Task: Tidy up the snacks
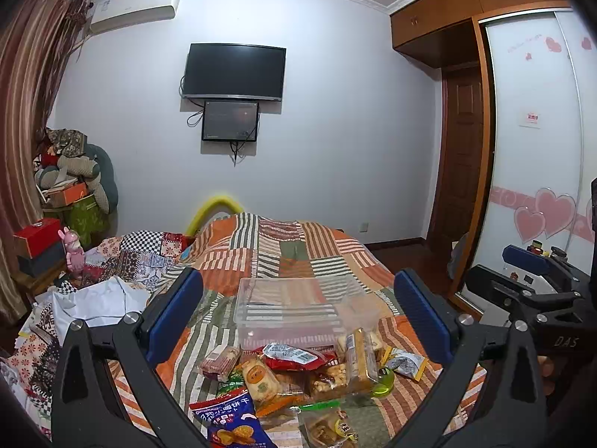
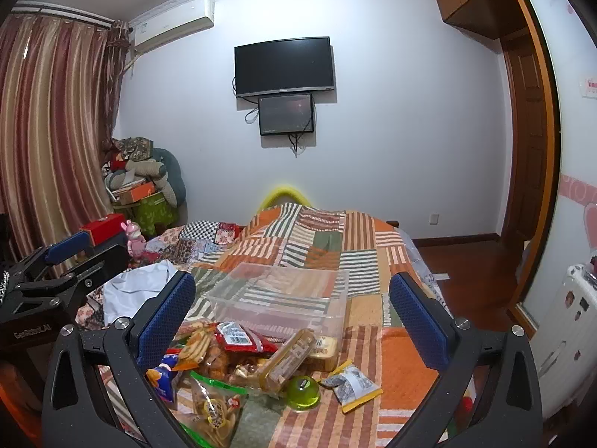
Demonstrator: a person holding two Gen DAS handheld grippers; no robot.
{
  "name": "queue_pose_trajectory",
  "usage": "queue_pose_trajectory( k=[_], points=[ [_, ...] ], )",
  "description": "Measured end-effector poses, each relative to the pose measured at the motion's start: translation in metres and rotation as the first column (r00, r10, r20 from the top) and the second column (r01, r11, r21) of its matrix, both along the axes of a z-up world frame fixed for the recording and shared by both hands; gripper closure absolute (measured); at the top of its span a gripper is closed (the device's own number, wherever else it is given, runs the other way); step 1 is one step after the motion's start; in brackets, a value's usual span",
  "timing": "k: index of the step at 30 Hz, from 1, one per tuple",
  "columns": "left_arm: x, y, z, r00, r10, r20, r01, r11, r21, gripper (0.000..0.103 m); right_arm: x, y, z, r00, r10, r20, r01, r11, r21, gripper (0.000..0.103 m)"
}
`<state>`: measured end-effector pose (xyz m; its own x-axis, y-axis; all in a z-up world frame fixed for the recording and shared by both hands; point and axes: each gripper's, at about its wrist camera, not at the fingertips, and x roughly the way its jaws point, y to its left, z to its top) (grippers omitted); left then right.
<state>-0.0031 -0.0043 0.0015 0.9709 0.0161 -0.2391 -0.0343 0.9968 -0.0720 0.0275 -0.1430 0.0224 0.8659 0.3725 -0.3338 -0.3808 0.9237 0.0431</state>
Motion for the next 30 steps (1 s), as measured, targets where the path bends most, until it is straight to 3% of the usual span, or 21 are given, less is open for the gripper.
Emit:
queue_pose_trajectory(
  k=[30],
  points=[
    [-0.0009, 0.0008, -0.0044, 1.0, 0.003, -0.007, -0.003, 1.0, -0.008, 0.0, -0.0015, 0.0028, 0.0025, 1.0, 0.0, 0.009, 0.0, 1.0, 0.0, 0.0]
  ],
)
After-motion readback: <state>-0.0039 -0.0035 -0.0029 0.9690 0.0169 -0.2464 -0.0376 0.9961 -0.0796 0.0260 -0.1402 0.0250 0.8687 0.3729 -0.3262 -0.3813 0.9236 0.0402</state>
